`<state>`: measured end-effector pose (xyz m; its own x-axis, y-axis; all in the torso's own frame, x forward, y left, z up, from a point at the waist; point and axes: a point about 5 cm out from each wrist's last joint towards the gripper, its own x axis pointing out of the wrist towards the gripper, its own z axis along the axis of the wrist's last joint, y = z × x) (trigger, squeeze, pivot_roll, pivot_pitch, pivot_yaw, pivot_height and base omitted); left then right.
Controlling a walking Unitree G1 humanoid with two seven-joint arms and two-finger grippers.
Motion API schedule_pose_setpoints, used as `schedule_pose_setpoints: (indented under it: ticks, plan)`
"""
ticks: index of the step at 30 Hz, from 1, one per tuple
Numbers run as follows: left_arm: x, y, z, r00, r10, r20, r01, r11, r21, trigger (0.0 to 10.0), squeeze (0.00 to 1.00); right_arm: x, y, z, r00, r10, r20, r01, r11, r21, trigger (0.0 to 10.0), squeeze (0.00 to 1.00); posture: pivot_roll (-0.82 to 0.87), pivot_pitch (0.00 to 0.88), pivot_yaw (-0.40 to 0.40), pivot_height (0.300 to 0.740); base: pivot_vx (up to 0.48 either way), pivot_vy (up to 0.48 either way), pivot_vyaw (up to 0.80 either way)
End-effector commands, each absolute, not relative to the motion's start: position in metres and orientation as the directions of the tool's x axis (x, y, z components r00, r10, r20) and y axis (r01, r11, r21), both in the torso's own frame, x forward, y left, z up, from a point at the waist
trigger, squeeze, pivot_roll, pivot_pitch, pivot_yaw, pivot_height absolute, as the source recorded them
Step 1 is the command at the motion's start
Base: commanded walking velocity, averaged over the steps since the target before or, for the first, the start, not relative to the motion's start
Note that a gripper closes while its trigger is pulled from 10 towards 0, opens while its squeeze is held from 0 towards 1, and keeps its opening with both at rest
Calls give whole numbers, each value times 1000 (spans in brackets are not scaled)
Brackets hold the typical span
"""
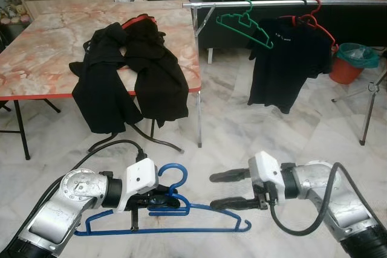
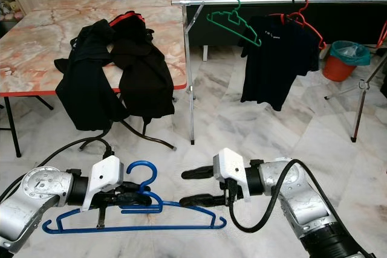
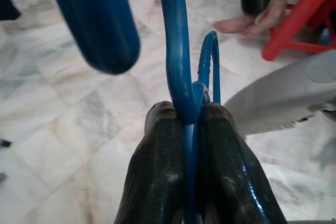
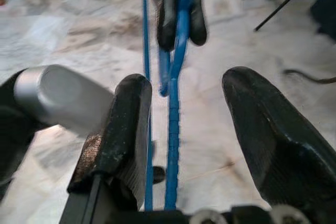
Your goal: Hang hanger
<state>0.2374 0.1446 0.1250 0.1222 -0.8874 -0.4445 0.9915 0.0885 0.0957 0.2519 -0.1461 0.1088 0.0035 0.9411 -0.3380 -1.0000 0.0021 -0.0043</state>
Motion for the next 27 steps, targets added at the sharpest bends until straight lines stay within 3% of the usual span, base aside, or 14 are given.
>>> schedule_pose_setpoints:
  ticks: [1, 10, 27]
  plan:
    - [239, 137, 134, 100, -905, -413, 993, 68, 93, 10000, 0, 251, -145, 102, 2, 932, -362, -1000, 3, 1, 10000, 0, 46, 31, 24, 740, 0, 0, 0]
    - [245, 118, 145, 82, -938, -336, 997, 72, 41, 10000, 0, 252, -141, 86, 66, 919, -389, -997, 76, 12, 10000, 0, 40, 47, 36, 740, 0, 0, 0]
    - [239, 112, 148, 38, -945, -324, 999, 37, 11, 10000, 0, 266, -132, 95, 125, 937, -325, -992, 114, -51, 10000, 0, 44, 60, 41, 740, 0, 0, 0]
